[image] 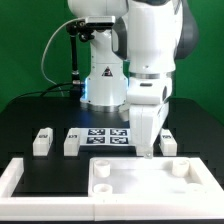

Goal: Assemble desk

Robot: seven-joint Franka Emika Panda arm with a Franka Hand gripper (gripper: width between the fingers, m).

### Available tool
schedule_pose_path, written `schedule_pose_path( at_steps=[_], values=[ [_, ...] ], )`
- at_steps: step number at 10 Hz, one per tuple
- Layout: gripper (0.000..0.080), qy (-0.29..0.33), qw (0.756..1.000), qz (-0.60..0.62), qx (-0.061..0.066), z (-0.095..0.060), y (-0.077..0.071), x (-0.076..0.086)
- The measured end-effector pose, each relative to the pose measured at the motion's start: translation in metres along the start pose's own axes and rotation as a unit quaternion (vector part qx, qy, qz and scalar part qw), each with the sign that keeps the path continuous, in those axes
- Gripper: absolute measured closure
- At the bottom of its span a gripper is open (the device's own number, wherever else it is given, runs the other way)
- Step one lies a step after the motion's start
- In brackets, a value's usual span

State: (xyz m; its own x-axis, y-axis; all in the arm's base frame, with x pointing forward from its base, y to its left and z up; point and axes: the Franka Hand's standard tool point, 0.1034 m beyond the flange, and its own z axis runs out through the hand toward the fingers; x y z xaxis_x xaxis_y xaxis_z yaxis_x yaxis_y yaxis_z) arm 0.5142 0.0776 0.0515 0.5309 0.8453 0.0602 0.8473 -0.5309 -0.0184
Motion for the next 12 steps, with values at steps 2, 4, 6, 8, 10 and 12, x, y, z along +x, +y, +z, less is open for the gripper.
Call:
schedule_pose_path(
  at_steps=[2, 4, 6, 8, 10, 12],
  values=[
    [0.0150, 0.004, 0.997, 0.072, -0.001, 0.001, -0.004, 0.012],
    [0.0150, 0.005, 0.992, 0.128, 0.002, 0.001, -0.005, 0.012],
    [0.0150, 0.005, 0.981, 0.194, 0.003, 0.000, -0.008, 0.013],
    [0.0150, -0.003, 0.948, 0.317, 0.002, -0.008, -0.030, 0.027],
    [0.0150, -0.003, 0.909, 0.417, 0.017, -0.003, -0.037, 0.030],
    [0.0150, -0.015, 0.918, 0.397, 0.024, -0.003, -0.039, 0.029]
  ],
)
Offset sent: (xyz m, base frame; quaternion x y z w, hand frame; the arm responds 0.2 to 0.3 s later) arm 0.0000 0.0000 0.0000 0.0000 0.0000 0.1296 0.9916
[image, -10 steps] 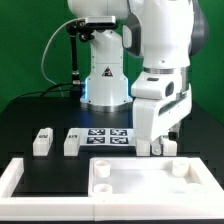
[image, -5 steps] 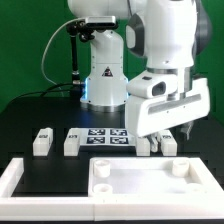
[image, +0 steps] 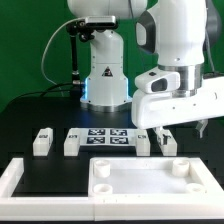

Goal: Assemble desk

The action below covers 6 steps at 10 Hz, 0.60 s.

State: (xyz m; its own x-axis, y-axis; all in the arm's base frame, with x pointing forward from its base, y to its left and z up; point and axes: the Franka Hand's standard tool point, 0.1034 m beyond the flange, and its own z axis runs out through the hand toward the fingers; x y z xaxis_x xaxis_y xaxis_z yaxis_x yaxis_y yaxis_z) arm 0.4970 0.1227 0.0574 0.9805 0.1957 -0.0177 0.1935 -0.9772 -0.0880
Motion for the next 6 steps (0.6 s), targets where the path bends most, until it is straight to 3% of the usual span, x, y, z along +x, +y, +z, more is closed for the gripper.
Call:
schedule_pose_path(
  at_steps=[1, 2, 3, 4, 6],
  values=[
    [0.0150, -0.004, 1.000, 0.001, 0.000, 0.000, 0.000, 0.000],
    [0.0150, -0.070, 0.997, 0.019, -0.001, 0.001, -0.002, -0.015],
    [0.0150, -0.142, 0.989, 0.049, -0.012, -0.001, -0.008, -0.015],
    [0.0150, -0.173, 0.983, 0.054, -0.007, 0.003, -0.011, -0.006],
    [0.0150, -0.248, 0.967, 0.054, -0.005, 0.005, -0.010, -0.013]
  ],
)
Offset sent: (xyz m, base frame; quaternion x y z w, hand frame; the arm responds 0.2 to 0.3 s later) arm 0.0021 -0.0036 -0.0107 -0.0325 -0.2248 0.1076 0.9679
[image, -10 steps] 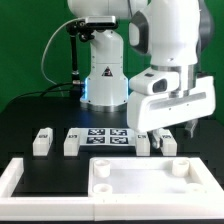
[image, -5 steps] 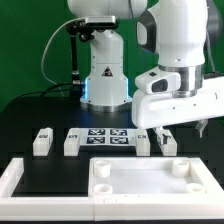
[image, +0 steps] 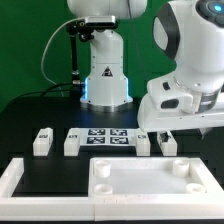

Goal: Assemble desk

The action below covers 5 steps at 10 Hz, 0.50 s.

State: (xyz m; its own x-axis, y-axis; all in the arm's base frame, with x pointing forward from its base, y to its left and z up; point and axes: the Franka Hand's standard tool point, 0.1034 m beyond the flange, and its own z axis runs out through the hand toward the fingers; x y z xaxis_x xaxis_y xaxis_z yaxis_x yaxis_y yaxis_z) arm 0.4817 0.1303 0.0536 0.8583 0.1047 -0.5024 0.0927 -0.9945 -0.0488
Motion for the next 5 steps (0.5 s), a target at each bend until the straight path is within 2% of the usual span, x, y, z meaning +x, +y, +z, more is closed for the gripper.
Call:
schedule_pose_path(
  at_steps=[3, 5],
  values=[
    [0.0150, -0.102, 0.995, 0.000, -0.002, 0.007, 0.002, -0.004],
    [0.0150, -0.172, 0.985, 0.024, -0.007, 0.029, 0.008, -0.013]
  ],
)
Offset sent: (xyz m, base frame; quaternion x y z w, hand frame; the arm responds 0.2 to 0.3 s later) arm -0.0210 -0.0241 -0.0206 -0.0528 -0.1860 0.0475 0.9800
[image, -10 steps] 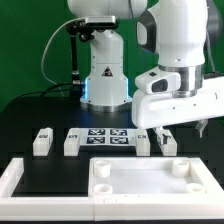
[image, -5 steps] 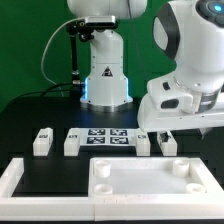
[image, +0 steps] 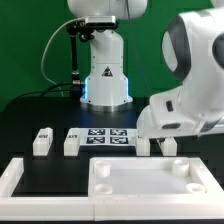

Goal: Assemble desk

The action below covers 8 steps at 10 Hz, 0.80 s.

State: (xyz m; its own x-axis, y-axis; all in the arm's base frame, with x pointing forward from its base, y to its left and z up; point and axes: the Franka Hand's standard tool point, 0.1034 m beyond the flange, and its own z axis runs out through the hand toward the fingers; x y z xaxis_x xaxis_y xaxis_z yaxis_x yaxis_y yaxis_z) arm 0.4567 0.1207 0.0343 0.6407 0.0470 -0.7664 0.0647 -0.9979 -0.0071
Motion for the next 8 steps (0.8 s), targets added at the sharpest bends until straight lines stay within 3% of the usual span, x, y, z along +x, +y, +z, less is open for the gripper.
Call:
schedule_pose_path(
  at_steps=[4, 5, 6, 7, 8],
  values=[
    [0.0150, 0.011, 1.000, -0.006, 0.001, -0.003, -0.002, 0.005],
    [0.0150, 0.010, 1.000, -0.006, 0.002, 0.005, -0.002, 0.005],
    [0.0150, -0.007, 1.000, -0.003, 0.009, 0.023, -0.003, 0.001],
    [0.0150, -0.024, 1.000, 0.004, 0.011, 0.038, -0.009, 0.000],
    [0.0150, -0.033, 0.999, 0.006, 0.007, 0.043, -0.013, -0.001]
  ],
)
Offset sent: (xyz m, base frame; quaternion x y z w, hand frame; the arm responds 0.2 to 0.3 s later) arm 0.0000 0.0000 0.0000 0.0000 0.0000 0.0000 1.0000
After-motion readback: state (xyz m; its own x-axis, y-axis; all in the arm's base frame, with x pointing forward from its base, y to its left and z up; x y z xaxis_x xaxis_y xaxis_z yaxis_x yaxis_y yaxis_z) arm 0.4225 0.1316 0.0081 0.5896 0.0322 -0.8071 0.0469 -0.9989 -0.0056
